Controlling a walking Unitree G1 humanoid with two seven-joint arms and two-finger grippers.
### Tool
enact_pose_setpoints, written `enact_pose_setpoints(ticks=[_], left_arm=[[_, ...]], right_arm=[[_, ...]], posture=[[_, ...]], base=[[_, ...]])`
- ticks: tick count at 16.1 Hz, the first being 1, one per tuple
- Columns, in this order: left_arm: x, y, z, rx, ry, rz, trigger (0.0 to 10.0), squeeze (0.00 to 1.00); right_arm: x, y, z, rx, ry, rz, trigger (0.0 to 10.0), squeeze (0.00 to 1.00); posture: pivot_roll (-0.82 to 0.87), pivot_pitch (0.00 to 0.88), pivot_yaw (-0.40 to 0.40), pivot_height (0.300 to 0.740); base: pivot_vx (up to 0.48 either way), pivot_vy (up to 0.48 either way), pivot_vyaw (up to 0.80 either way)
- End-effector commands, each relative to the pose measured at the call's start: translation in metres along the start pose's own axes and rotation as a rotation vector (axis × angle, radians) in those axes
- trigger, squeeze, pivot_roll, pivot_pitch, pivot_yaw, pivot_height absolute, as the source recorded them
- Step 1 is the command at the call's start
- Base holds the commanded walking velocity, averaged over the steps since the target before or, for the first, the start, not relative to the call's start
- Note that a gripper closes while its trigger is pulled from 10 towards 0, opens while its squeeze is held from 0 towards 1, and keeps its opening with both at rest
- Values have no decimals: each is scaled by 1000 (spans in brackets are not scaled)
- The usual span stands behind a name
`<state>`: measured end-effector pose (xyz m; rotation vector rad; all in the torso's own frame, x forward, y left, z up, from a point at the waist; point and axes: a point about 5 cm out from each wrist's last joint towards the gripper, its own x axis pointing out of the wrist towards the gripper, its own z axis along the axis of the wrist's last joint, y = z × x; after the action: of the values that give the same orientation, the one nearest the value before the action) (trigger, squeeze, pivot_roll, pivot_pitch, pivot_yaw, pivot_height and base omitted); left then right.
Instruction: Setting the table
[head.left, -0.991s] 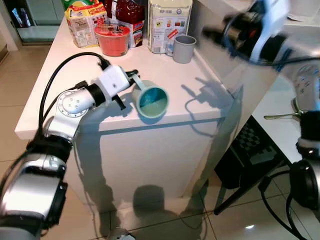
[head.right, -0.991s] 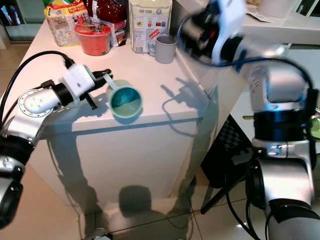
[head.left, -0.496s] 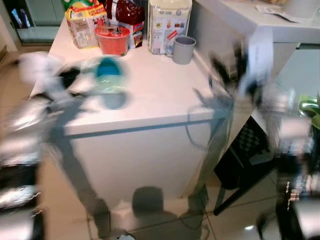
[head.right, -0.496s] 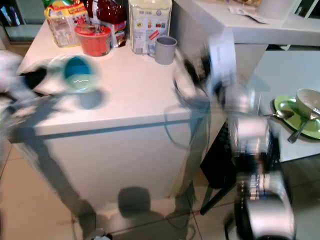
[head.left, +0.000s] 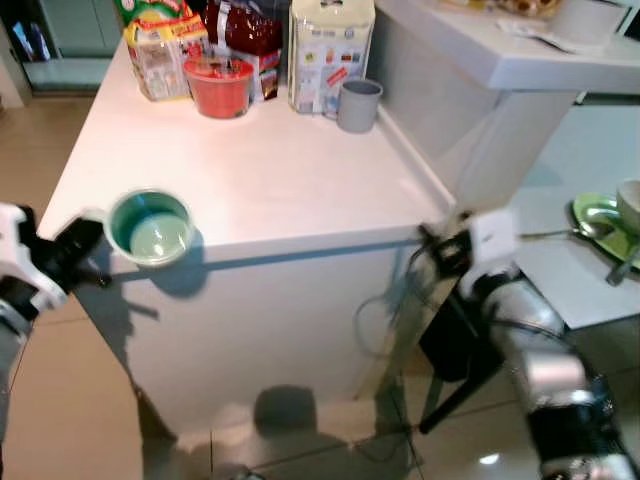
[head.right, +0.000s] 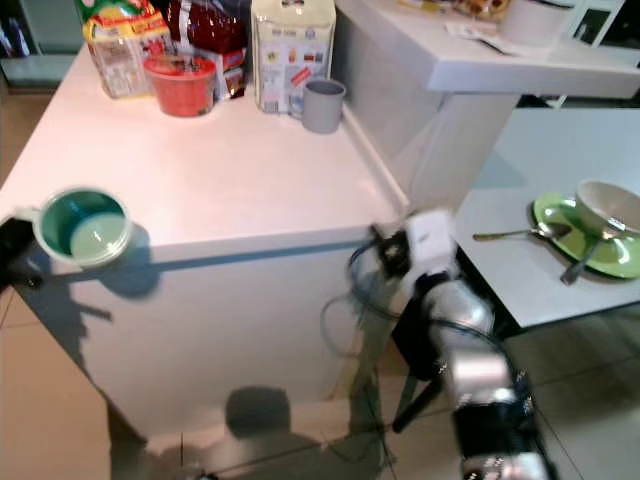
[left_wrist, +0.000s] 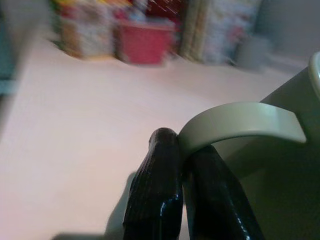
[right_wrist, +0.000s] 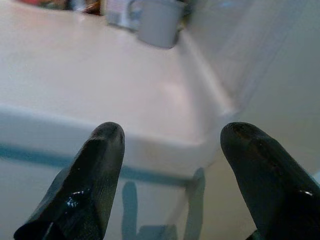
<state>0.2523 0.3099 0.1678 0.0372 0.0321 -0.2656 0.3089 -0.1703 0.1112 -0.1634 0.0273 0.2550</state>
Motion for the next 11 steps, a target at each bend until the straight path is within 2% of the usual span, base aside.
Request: enact_pose_setpoints(ticks=[1,3,4,5,6,7,9,10,11], left_arm=[[2,-15,-11,-2,60,-80,0,0],[-2,-30,-27,14,150,-162,0,0],[-3,-48,-41,8,212,-235,0,0],[-3,-53,-44,12,226,-251,0,0],[3,-71,-53,-17,235,-291,0,0],[13,-88,-62,-50,226,-287,0,0],[26,-96,-68,-91,190,-221,0,0],[42,-104,-69,-123,149,-165,0,0],[50,-109,-66,-126,132,-163,0,0]], right_arm=[[-2,2,1,-14,-15,-8,10000,0],[-7,15,-6,11,-11,-20,10000,0],[-8,19,-9,-1,-16,-29,10000,0],[-8,20,-9,-4,-18,-31,10000,0],[-8,21,-9,12,-10,-46,10000,0],[-7,22,-9,0,-11,-69,10000,0],[-6,24,-13,8,15,-82,10000,0],[-7,27,-18,25,37,-91,10000,0],[-8,35,-22,44,61,-61,10000,0]], posture=[[156,0,-83,740],[155,0,-77,740],[144,0,-58,740],[138,0,-49,740],[111,0,-3,740],[84,0,30,740],[49,0,65,740],[36,0,70,740],[21,0,71,740]], base=[[0,0,0],[0,0,0],[0,0,0],[0,0,0],[0,0,0],[0,0,0],[0,0,0],[0,0,0],[0,0,0]])
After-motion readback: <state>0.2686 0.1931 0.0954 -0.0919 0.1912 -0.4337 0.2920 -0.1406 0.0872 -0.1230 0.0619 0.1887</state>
